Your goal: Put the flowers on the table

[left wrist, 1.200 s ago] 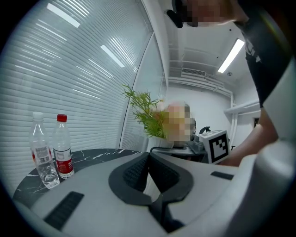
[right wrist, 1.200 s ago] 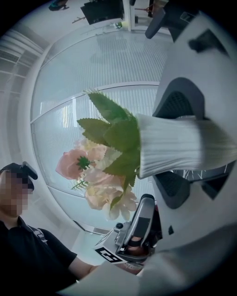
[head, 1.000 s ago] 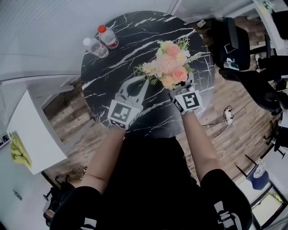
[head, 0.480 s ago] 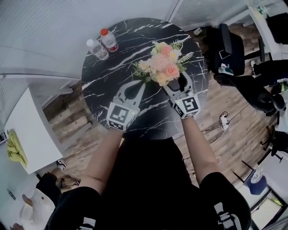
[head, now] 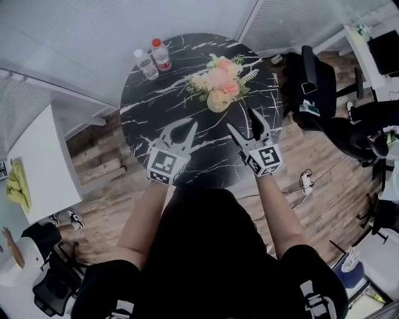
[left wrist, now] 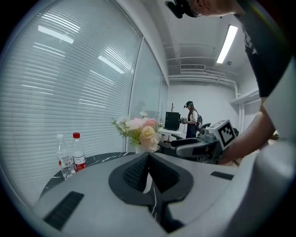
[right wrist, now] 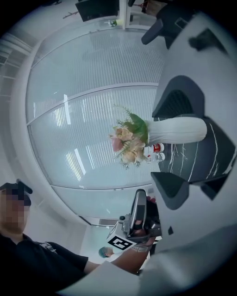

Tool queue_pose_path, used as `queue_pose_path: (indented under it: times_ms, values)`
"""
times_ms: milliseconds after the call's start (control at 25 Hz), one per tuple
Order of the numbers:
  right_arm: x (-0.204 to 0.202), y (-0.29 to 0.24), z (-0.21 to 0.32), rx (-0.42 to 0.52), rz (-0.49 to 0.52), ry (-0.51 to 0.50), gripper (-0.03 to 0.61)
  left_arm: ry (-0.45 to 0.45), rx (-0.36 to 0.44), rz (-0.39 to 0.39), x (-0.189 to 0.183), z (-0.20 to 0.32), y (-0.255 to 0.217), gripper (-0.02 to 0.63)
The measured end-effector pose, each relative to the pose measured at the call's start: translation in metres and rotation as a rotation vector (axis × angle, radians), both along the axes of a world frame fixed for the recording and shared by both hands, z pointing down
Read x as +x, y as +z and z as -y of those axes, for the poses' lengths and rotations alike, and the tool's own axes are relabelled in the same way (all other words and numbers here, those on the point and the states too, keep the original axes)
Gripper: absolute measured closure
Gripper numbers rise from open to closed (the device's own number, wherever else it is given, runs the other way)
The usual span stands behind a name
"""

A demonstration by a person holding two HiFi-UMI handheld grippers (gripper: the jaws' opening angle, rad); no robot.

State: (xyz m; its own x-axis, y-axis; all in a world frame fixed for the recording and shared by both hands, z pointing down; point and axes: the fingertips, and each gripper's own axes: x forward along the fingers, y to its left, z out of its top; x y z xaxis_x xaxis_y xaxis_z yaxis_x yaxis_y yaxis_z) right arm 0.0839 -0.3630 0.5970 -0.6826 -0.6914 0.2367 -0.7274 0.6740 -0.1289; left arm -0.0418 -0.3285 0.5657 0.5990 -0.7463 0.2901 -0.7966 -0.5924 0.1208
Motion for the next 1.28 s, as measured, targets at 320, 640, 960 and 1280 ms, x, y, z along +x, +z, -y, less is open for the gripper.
queue_pose_path:
  times_ms: [320, 640, 960, 1280]
  values:
    - [-0.007, -0.061, -0.069, -0.031, 0.079, -0.168, 0.233, -0.007, 0.055, 0.021, 0.015, -0.06, -0.054, 0.606]
    - [-0.008, -0.124, -0.123, 0.024, 0.123, -0.262, 0.236, -0.001, 0.125, -0.016, 0.042, -0.105, -0.115, 0.606]
    - [0.002, -0.166, -0.146, 0.086, 0.148, -0.274, 0.368, -0.016, 0.19, -0.026, 0.059, -0.131, -0.151, 0.606]
    - [0.015, -0.186, -0.17, 0.123, 0.151, -0.321, 0.529, -0.032, 0.219, -0.044, 0.081, -0.154, -0.17, 0.606]
